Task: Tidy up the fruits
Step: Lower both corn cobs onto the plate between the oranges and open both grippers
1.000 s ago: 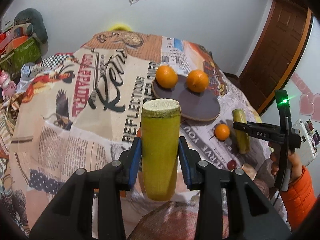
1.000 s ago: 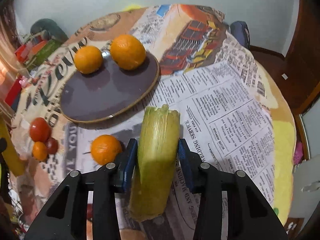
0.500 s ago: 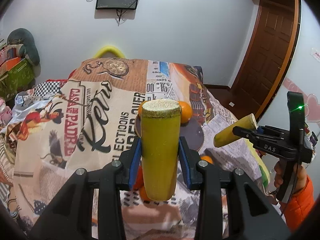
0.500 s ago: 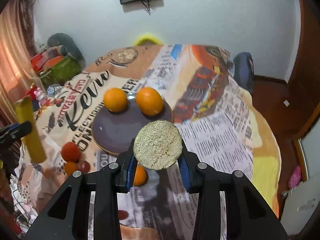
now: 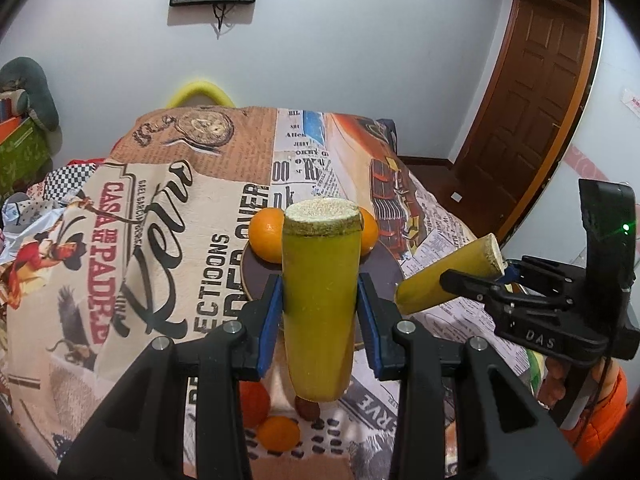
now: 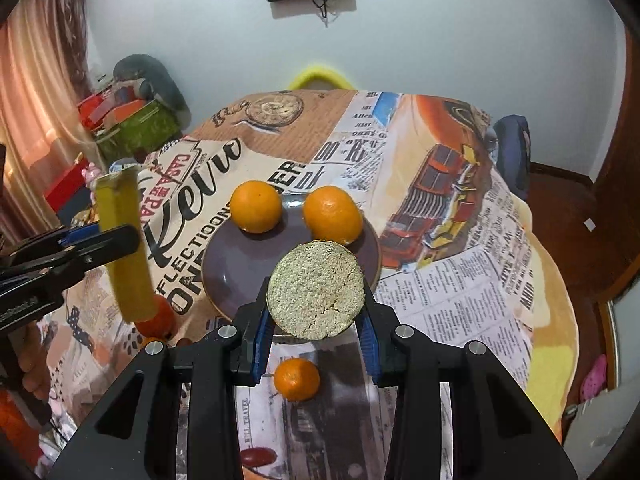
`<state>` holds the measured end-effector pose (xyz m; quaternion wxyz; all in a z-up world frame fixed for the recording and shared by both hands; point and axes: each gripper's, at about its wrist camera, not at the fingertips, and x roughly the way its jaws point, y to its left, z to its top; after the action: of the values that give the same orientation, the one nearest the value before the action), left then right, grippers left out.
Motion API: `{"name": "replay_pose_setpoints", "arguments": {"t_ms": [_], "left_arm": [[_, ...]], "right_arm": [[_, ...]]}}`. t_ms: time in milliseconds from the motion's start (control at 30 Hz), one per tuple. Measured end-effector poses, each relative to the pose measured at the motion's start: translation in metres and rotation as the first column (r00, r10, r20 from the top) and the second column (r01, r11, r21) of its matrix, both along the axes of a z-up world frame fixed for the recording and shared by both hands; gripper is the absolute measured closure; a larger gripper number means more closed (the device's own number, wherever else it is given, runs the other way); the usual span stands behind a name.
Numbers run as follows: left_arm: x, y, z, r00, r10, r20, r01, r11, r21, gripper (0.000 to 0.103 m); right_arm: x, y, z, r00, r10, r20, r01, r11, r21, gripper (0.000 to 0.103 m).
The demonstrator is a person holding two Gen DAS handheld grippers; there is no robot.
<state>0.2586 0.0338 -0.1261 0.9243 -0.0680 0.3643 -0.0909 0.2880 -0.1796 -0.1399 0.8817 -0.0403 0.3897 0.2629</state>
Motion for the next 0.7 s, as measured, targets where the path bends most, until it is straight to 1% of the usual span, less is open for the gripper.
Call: {"name": "replay_pose_setpoints", "arguments": {"t_ms": [133, 367, 467, 700], "left_arm": [[0.016, 0.0, -0.009, 1.0, -0.004, -0.021, 0.004, 1.0, 0.002, 0.067], [0.045, 0.002, -0.027, 0.997, -0.016, -0.071, 0.015, 1.0, -0.021, 0.067], [0.055, -0.002, -0.032, 0.997, -0.024, -0.079, 0.023, 1.0, -0.016, 0.067], [0.076, -0.008, -0.043, 0.995, -0.03, -0.1, 0.03, 1.0, -0.005, 0.067]], "right_arm": [[0.007, 0.007, -0.006, 1.0, 0.017, -0.012, -0.017, 1.0, -0.017, 0.069], [0.02, 0.021, -0.016, 0.998, 0.05, -0.036, -0.051, 0.998, -0.033, 0.069], [0.026, 0.029, -0.021, 0.997, 0.068, -0.044, -0.069, 0.997, -0.038, 0.069], [0.037, 0.038, -0.022, 0.996, 0.087, -0.036, -0.088, 0.996, -0.033, 0.069]]}}
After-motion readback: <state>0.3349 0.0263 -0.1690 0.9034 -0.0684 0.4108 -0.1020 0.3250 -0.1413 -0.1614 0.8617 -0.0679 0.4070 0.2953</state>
